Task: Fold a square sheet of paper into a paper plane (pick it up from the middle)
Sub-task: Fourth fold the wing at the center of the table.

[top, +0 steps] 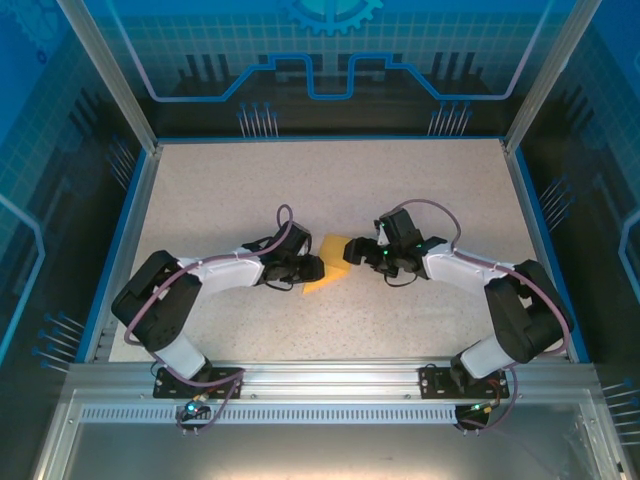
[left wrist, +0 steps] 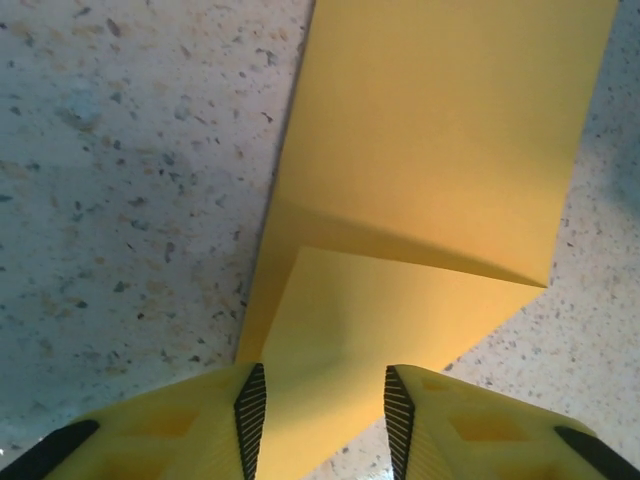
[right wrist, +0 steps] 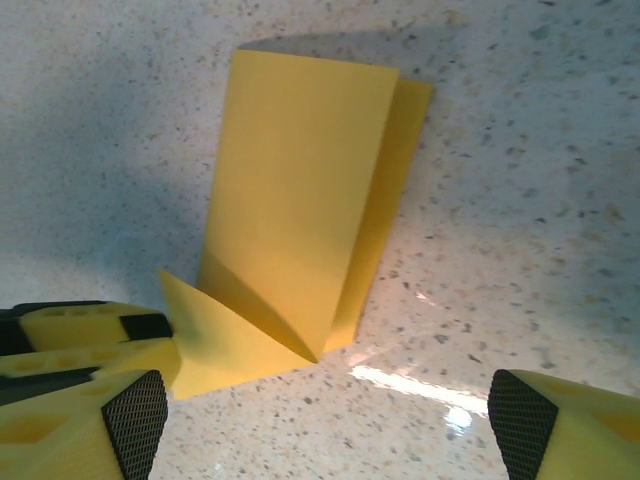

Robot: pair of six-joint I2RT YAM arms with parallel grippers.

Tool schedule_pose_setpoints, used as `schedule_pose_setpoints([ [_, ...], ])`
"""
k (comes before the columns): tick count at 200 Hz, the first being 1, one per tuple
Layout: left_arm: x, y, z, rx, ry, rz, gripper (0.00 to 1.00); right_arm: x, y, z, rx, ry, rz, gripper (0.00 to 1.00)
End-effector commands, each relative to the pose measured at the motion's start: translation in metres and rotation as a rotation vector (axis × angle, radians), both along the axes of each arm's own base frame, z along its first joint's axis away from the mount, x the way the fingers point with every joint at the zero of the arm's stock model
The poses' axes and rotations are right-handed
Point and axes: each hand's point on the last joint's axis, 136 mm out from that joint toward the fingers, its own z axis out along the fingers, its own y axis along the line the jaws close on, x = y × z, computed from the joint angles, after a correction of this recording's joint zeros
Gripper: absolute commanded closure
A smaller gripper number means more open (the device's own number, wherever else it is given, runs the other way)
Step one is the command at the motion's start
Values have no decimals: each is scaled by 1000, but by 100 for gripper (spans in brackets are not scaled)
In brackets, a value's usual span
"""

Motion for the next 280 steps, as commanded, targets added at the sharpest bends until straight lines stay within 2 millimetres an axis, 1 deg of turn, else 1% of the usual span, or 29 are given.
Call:
schedule_pose_setpoints([
  [1,2,2,-10,41,8,12,64,-4,17,-2,59,28,22,13],
  [40,1,4,-14,48,17,22,67,-10,32,-10,74,77,25,17],
  [99,-1,8,-16,61,24,34,68,-14,51,-22,115,133,25,26],
  [124,-2,9,-16,59,24,35,68,-12,54,-23,124,137,18,28],
  [230,-3,10,-15,60,25,36,68,-4,63,-26,169,149,-10,33],
  [256,-2,10,-12,57,19,37,67,-2,67,-25,199,148,-22,37],
  [280,-3,11,-11,57,16,40,67,-3,71,-26,210,151,-24,44],
])
